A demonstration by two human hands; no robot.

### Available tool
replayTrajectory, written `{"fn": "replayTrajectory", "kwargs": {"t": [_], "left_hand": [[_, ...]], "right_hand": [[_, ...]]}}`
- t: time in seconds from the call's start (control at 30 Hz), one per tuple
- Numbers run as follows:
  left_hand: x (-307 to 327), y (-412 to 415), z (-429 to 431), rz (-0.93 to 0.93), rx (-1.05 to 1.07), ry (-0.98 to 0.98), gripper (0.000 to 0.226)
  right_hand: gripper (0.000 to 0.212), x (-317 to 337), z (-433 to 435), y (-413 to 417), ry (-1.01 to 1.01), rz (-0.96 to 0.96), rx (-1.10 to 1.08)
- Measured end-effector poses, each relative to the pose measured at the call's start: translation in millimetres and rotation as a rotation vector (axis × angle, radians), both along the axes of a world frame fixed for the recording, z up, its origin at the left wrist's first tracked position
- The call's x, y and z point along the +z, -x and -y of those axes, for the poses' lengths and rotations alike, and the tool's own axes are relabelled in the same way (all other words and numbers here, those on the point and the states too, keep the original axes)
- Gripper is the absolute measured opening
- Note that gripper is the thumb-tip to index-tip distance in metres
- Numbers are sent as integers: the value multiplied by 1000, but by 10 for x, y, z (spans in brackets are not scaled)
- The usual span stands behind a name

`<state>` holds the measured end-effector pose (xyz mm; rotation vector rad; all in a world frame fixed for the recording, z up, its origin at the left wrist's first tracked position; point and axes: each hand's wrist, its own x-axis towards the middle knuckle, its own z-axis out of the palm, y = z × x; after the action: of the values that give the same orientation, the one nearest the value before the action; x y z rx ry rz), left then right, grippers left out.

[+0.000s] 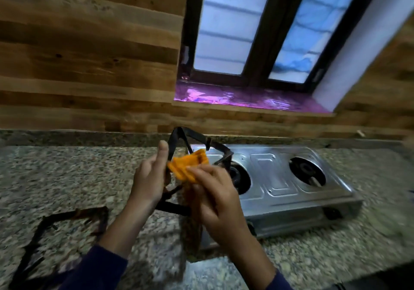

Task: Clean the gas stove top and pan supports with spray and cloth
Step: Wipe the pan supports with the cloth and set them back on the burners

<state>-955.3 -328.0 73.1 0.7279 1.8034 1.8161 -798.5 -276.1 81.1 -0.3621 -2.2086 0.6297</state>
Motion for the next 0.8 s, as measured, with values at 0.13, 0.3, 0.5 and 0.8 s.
{"fn": "replayTrajectory", "kwargs": {"t": [0.13, 0.3, 0.5, 0.8], "left_hand": [[55, -444, -537, 128, -72, -53, 49], [-59, -1041, -1137, 166, -64, -55, 42], [-196, -1969, -2044, 392, -2, 42, 43], [-440, -3007, -3059, 561, 10, 138, 45]], "right_hand": [[41, -328, -133, -592, -86, 108, -51], [36, -455, -507, -1332, -70, -79, -355], [33, -576, -1487, -2532, 124, -135, -654], [34, -1580, -2881, -4298, 560, 44, -1137]]}}
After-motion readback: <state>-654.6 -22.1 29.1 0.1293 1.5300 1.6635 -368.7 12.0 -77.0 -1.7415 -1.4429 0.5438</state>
